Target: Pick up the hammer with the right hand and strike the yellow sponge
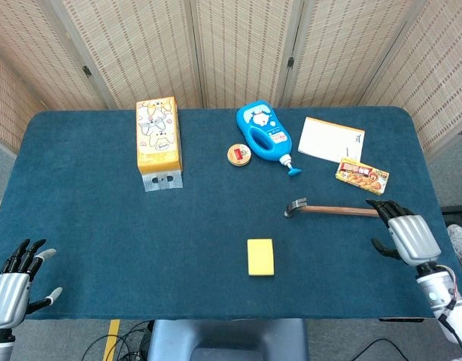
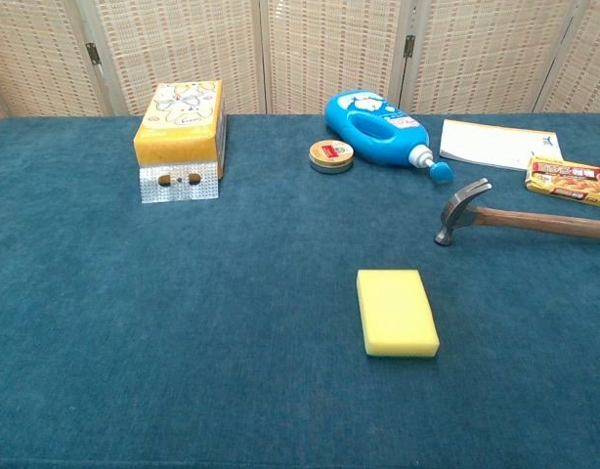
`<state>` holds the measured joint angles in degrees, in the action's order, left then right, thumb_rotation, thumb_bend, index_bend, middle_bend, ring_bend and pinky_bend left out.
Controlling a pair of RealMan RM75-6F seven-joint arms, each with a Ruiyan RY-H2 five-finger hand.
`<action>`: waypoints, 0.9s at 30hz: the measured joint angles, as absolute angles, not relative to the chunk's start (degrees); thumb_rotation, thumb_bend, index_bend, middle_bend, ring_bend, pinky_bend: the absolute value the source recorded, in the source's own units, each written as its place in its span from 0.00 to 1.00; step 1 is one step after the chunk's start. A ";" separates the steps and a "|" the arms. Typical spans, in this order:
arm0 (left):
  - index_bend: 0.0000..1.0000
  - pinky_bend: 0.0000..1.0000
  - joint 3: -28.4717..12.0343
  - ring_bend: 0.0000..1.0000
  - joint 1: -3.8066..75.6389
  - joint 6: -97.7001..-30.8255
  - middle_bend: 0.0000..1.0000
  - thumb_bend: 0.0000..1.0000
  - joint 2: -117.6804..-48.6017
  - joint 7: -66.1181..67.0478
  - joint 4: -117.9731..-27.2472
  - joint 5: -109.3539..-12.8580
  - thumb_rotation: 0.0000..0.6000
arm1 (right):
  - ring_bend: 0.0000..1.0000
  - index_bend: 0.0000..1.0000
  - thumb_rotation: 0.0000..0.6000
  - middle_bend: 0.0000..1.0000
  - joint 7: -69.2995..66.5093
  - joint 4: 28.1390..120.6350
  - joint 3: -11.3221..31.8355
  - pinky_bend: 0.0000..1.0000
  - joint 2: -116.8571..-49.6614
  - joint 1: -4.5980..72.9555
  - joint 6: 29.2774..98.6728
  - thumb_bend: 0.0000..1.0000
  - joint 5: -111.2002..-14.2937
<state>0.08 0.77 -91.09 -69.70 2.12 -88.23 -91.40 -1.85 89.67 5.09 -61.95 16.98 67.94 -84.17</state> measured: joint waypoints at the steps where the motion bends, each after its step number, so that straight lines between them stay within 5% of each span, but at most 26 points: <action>1: 0.26 0.20 0.13 0.06 0.70 -91.10 0.16 0.20 -69.69 2.14 -88.18 -91.35 1.00 | 0.16 0.28 1.00 0.28 -1.21 89.14 5.48 0.33 -62.53 18.34 66.26 0.19 -83.71; 13: 0.26 0.20 0.33 0.06 0.17 -90.93 0.16 0.20 -69.24 2.67 -88.39 -90.47 1.00 | 0.16 0.29 1.00 0.31 2.52 79.06 8.08 0.33 -72.51 28.72 53.90 0.20 -78.68; 27: 0.26 0.20 0.23 0.06 -0.22 -90.86 0.16 0.20 -69.25 2.59 -88.10 -89.71 1.00 | 0.16 0.29 1.00 0.37 2.51 67.08 8.26 0.33 -82.25 34.29 46.92 0.35 -75.46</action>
